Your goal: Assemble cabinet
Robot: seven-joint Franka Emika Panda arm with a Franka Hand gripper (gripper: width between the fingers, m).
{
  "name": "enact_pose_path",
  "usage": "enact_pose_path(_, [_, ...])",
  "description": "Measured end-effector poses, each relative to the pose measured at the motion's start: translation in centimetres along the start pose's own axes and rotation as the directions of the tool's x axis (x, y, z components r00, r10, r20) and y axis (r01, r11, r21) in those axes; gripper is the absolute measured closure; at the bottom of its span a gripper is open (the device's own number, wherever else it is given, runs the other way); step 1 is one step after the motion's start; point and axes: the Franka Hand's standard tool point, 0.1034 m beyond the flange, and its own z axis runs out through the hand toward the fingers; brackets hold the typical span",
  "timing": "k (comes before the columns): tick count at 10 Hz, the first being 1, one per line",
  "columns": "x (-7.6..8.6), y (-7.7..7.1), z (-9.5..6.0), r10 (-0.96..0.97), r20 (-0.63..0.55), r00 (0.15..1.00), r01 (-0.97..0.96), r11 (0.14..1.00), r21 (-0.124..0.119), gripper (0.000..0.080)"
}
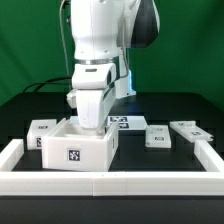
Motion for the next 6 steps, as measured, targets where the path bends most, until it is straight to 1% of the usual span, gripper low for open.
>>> enact_pose_path(4, [0.05,0.13,-0.07,-0.019,0.002,1.0,0.019,1.0,-0.002,0.0763])
enact_pose_path(5, [0.32,0.64,-0.31,-0.071,0.008,0.997,0.071,0.997,-0.01,0.0763])
enact_pose_path(6, [0.99,0.91,-0.29,-0.12,0.016,0.993,0.12,0.993,-0.011,0.0763])
